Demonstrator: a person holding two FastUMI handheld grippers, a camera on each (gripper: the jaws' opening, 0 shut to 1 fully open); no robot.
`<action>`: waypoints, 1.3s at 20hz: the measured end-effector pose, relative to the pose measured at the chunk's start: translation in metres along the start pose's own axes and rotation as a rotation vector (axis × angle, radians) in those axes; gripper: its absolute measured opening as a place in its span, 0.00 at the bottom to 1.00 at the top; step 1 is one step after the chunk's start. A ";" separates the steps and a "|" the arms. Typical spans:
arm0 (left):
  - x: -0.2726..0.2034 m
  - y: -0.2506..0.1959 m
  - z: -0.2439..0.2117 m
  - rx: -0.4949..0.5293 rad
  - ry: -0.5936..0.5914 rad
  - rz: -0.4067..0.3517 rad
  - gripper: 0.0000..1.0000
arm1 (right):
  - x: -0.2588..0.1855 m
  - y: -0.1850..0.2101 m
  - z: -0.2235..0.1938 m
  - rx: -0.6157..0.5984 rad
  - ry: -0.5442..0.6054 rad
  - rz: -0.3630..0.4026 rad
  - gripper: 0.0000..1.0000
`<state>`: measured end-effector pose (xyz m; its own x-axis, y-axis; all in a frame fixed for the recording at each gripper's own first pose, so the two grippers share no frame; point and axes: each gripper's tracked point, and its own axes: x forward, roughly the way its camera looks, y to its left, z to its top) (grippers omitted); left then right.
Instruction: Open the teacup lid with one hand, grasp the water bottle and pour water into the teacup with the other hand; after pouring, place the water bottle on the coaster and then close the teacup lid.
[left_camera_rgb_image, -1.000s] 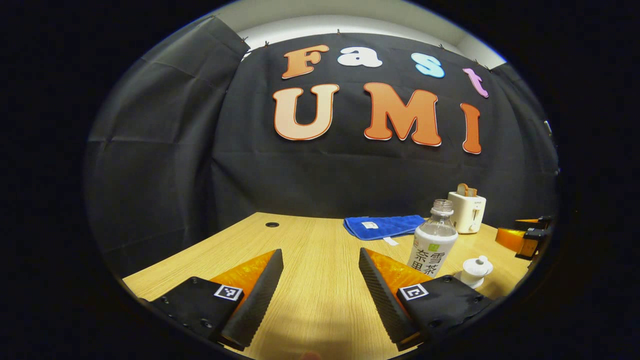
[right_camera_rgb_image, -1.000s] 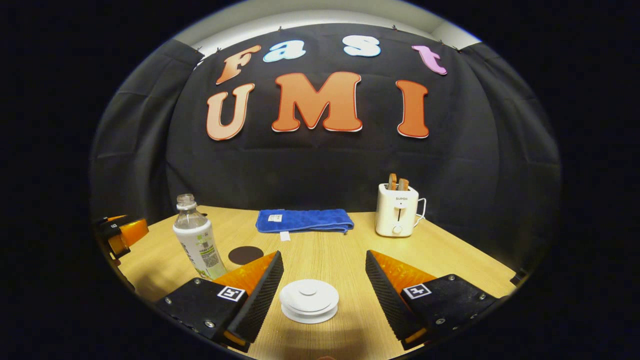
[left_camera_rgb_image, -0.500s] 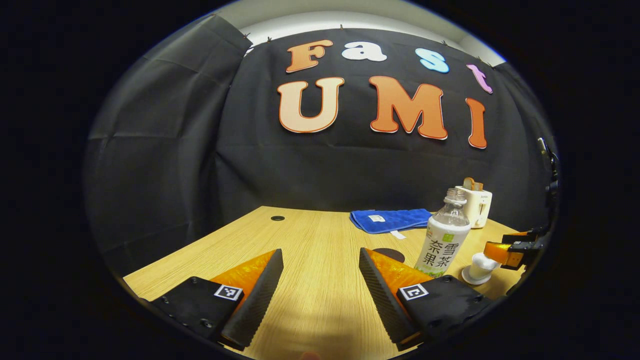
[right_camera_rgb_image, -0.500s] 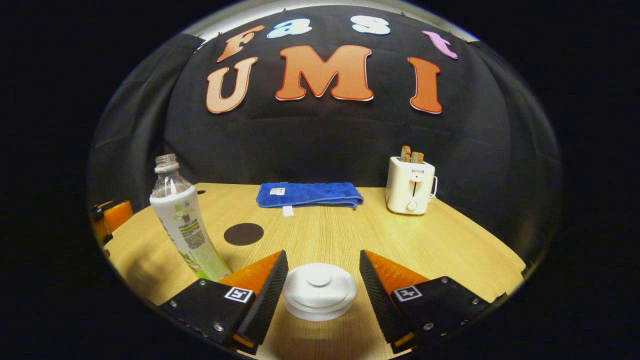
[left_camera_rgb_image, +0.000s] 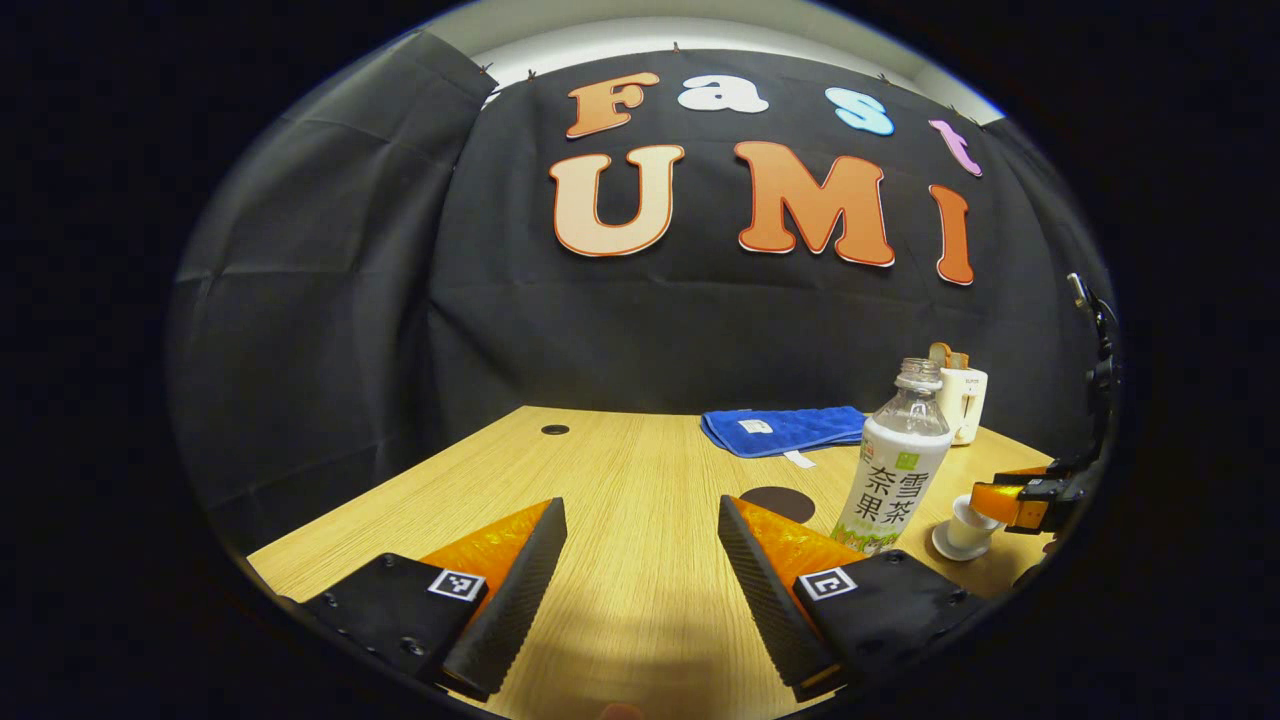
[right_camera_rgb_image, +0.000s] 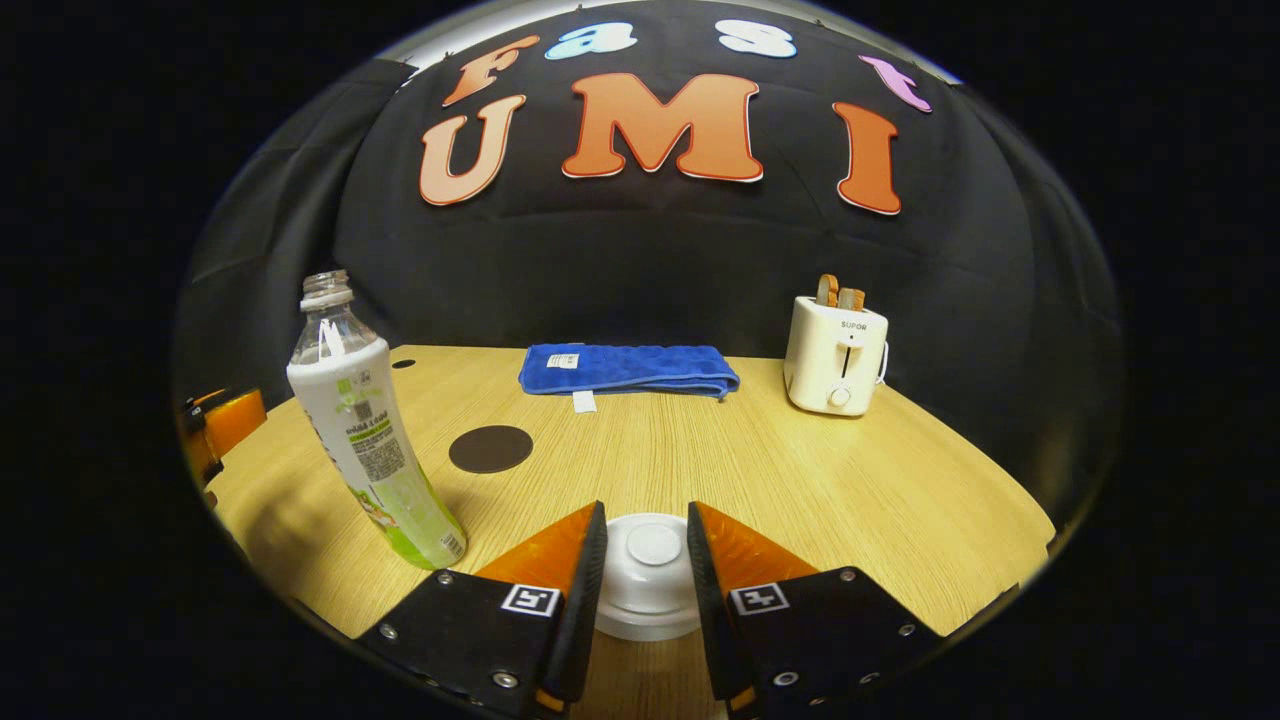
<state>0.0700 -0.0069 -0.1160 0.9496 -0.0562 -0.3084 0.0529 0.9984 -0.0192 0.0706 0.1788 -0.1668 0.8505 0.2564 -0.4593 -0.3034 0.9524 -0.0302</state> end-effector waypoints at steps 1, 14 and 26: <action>0.001 0.000 0.000 0.002 0.001 0.000 0.96 | 0.001 0.000 0.001 0.006 -0.001 0.002 0.43; -0.004 -0.011 0.005 0.010 -0.014 -0.022 0.98 | -0.007 -0.005 0.009 0.023 -0.016 -0.006 0.19; -0.025 -0.088 0.012 0.032 -0.048 -0.174 0.98 | -0.049 -0.088 0.012 0.089 -0.055 -0.151 0.18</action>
<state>0.0451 -0.0930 -0.0949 0.9388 -0.2292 -0.2572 0.2272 0.9731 -0.0381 0.0606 0.0841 -0.1314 0.9066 0.1155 -0.4059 -0.1331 0.9910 -0.0152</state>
